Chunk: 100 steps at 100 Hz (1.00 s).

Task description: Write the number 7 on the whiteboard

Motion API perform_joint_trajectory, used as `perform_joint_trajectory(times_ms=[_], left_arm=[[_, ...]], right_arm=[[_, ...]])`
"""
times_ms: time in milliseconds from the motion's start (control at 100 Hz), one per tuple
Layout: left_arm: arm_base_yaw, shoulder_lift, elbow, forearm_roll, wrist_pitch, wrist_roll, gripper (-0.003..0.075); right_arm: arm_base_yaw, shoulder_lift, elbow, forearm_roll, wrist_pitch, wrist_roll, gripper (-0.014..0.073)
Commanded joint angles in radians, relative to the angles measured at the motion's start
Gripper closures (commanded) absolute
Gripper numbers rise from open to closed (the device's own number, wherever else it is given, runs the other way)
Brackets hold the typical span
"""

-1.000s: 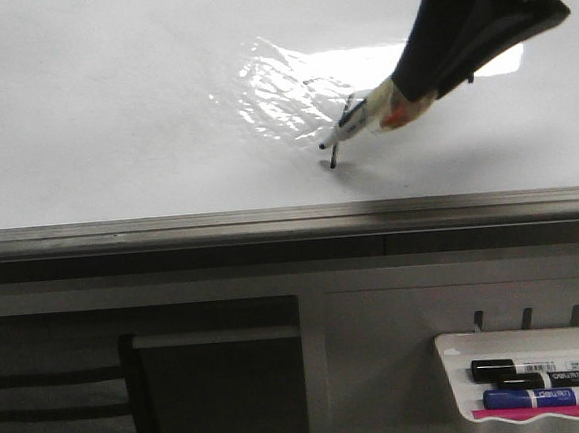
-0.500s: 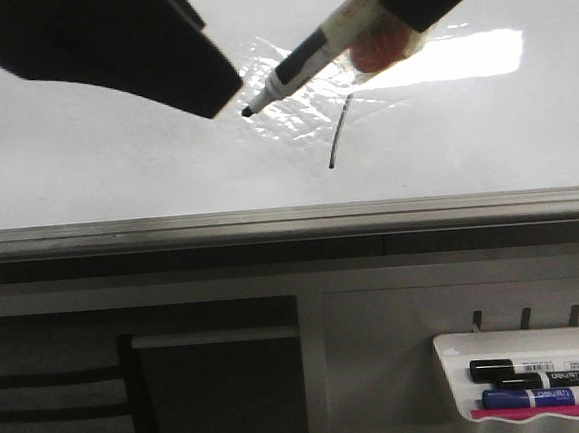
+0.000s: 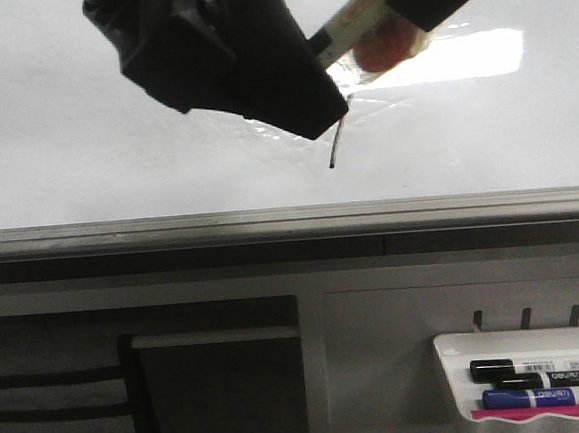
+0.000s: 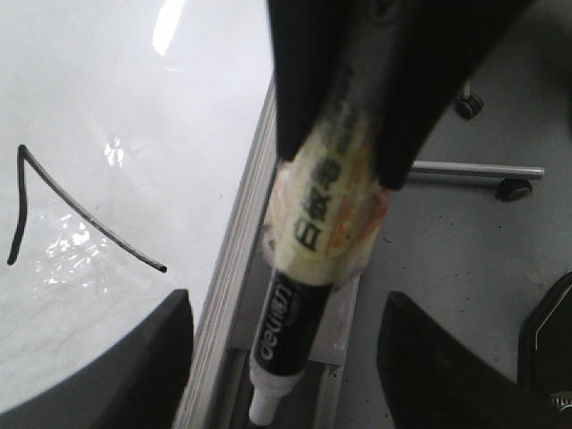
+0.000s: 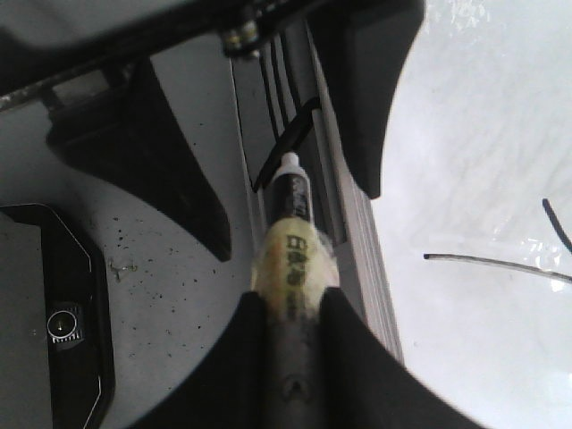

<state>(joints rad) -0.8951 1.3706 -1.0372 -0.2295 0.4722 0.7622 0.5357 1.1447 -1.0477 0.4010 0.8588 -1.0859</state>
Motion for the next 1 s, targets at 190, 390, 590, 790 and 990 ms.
perform_joint_trajectory(times_ms=[190, 390, 590, 790, 990], left_arm=[[-0.026, -0.019, -0.037, -0.034, -0.084, 0.020, 0.0491], [-0.029, -0.019, -0.037, -0.037, -0.094, 0.020, 0.0634], [-0.029, -0.019, -0.037, -0.037, -0.095, 0.020, 0.0741], [-0.029, -0.019, -0.037, -0.038, -0.095, 0.018, 0.0741], [-0.029, -0.019, -0.037, -0.041, -0.086, 0.016, 0.0741]], right_arm=[[0.001, -0.025, -0.035, 0.010, -0.034, -0.015, 0.0639], [0.001, -0.025, -0.035, 0.016, -0.013, -0.015, 0.0639], [0.001, -0.025, -0.035, 0.016, -0.006, -0.015, 0.0639], [0.001, -0.025, -0.035, 0.016, -0.006, -0.015, 0.0601], [-0.003, -0.029, -0.035, 0.011, -0.009, 0.037, 0.0256]])
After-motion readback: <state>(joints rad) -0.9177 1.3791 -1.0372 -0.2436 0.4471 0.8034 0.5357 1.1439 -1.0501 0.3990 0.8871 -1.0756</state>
